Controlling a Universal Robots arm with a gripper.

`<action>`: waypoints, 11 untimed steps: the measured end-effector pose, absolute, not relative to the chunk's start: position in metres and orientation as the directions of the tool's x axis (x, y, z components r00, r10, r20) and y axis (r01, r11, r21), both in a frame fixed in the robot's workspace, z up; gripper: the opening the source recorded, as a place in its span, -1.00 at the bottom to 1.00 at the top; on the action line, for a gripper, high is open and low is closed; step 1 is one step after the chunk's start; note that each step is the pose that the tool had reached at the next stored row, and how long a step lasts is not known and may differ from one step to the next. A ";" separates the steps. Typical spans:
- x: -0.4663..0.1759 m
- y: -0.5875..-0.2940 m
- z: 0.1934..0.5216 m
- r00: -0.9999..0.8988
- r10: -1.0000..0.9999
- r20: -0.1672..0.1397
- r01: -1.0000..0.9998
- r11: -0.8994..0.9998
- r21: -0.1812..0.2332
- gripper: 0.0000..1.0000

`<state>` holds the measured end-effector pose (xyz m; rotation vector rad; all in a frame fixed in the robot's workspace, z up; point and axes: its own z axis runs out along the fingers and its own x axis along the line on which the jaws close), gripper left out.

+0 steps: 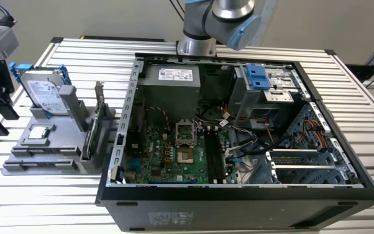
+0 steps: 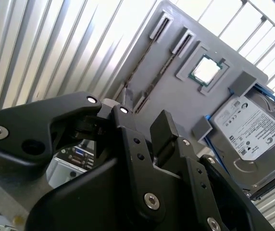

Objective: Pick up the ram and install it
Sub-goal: 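Pick up the ram and move it above insertion slot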

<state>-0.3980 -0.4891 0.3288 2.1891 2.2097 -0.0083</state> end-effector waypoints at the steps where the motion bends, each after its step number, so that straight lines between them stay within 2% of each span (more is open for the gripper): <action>1: -0.398 -0.489 0.328 -0.009 1.000 -0.026 1.000 0.010 0.018 1.00; 11: -0.398 -0.489 0.324 -0.009 1.000 -0.030 1.000 0.010 0.018 1.00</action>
